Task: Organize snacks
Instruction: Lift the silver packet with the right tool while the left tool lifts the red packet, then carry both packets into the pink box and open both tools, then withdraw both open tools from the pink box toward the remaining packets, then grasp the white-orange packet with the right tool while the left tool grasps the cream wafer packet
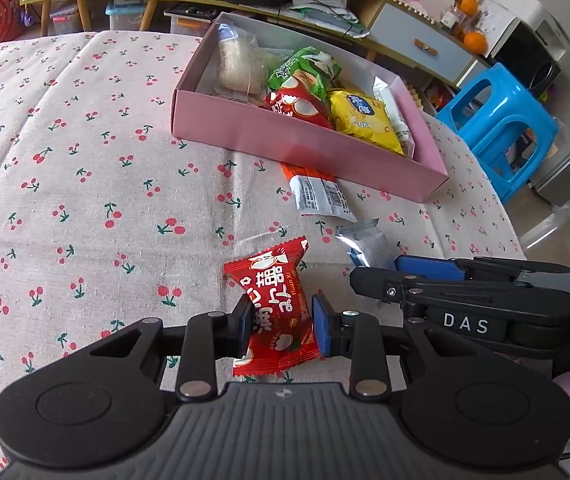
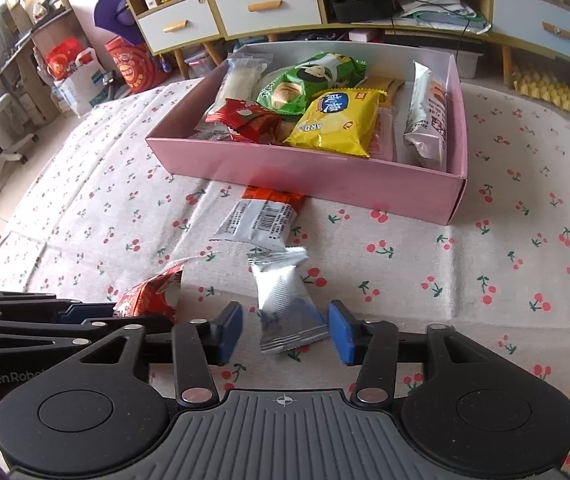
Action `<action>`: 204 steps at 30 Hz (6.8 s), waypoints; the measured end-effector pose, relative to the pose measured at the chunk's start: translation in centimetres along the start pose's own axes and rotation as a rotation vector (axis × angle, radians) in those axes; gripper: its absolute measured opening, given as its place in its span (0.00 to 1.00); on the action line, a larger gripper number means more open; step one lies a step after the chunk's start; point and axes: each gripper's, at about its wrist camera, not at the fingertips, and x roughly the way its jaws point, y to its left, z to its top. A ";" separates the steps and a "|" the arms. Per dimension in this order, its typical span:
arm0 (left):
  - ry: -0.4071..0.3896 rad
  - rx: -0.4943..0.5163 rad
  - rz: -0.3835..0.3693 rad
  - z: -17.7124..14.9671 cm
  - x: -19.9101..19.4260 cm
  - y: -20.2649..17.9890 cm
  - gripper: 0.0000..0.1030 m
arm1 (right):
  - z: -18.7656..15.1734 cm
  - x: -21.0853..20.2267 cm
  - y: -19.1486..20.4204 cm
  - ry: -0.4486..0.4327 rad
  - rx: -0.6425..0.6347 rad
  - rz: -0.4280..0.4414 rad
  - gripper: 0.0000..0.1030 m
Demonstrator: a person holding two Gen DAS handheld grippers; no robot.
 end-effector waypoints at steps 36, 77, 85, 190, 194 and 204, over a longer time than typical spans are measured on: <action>-0.017 -0.046 0.023 0.3 -1.1 1.3 0.27 | 0.7 0.9 1.0 -0.038 0.010 0.051 0.23; -0.265 -0.041 -0.046 8.6 -1.6 1.5 0.26 | 10.2 -3.1 -4.8 -0.294 0.250 0.100 0.22; -0.289 -0.016 -0.111 11.0 2.2 1.9 0.26 | 11.8 -0.7 -8.8 -0.334 0.347 0.107 0.22; -0.074 -0.020 0.225 -8.4 -0.2 -6.7 0.56 | -4.6 -7.6 -3.4 -0.102 0.046 -0.020 0.83; -0.074 0.004 0.167 -8.2 -0.7 -5.7 0.50 | -4.3 -6.9 -2.8 -0.095 0.037 -0.033 0.83; -0.140 0.057 0.149 -5.0 -1.5 -2.8 0.49 | -2.4 -4.9 -0.8 -0.101 0.032 -0.042 0.83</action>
